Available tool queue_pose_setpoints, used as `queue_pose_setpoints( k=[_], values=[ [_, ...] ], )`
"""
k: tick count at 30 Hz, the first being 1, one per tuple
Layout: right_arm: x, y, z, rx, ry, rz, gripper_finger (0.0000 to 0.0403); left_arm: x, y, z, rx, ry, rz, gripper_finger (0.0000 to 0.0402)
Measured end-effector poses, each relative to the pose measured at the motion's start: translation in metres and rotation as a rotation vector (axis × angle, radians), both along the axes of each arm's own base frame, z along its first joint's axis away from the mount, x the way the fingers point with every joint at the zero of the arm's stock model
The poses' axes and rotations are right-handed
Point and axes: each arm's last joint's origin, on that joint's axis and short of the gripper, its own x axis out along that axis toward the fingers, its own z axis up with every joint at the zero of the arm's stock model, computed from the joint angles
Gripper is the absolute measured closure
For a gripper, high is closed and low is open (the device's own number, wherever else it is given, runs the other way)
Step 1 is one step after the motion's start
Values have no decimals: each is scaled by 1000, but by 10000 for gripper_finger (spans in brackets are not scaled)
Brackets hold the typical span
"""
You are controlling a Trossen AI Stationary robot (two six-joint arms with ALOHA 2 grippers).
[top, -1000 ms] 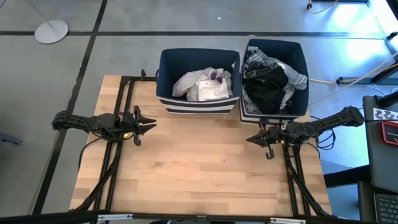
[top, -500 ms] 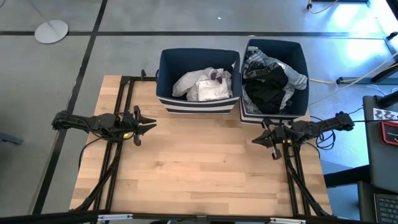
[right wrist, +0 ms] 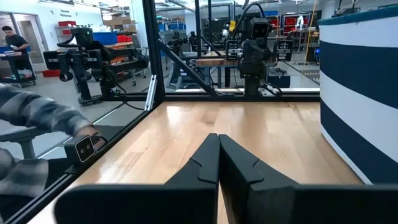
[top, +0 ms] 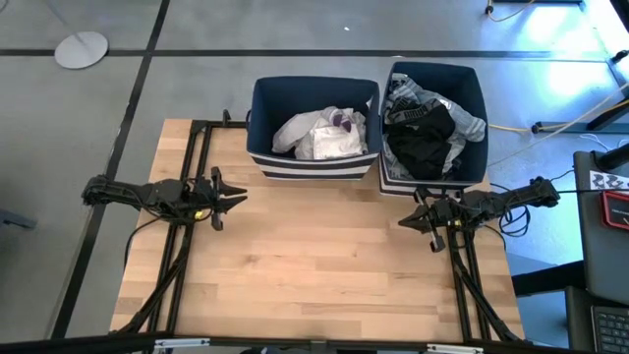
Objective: Sort clothes
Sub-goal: Return to Home Position
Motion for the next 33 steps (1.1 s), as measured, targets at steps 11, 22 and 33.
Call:
queue_pose_setpoints(
  k=[11,22,33],
  values=[
    [0,0,0,1,0,-2,395,0,0,0,0,0,0,325],
    [0,0,0,2,0,-3,395,0,0,0,0,1,0,325],
    [-1,2,-1,-2,7,80,395,0,0,0,0,1,0,325]
  ],
)
